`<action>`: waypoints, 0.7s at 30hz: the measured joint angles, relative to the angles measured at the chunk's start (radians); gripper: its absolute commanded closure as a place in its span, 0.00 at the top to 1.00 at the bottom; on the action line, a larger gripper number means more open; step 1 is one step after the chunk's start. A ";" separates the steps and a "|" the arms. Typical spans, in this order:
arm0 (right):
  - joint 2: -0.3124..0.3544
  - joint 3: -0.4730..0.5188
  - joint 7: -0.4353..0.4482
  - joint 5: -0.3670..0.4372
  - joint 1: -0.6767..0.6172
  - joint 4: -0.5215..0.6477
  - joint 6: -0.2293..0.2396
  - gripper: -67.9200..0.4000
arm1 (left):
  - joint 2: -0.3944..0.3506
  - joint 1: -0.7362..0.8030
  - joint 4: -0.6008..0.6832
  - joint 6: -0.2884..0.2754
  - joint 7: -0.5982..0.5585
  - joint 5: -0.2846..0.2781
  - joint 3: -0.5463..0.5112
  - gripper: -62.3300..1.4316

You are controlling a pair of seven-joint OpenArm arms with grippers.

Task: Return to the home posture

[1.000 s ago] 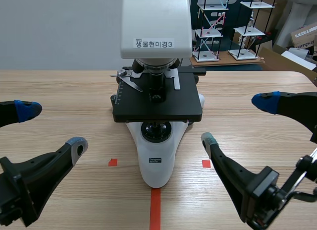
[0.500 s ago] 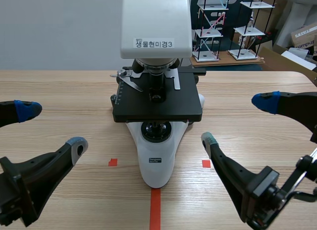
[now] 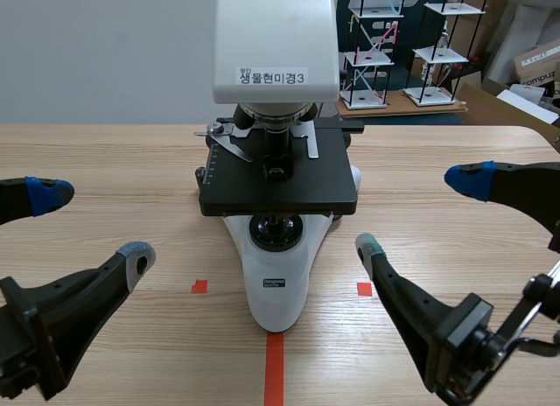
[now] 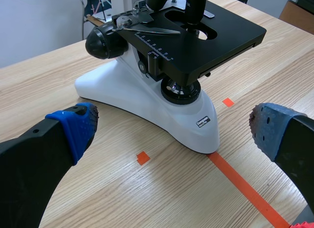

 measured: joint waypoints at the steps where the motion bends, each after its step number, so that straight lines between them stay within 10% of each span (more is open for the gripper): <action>1: 0.000 0.000 0.000 0.000 0.000 0.000 0.000 0.87 | 0.000 0.000 0.000 0.000 0.000 0.000 0.000 1.00; 21: 0.000 0.000 -0.011 0.000 0.000 0.000 0.000 0.87 | 0.000 0.000 0.000 0.000 0.000 0.000 0.000 1.00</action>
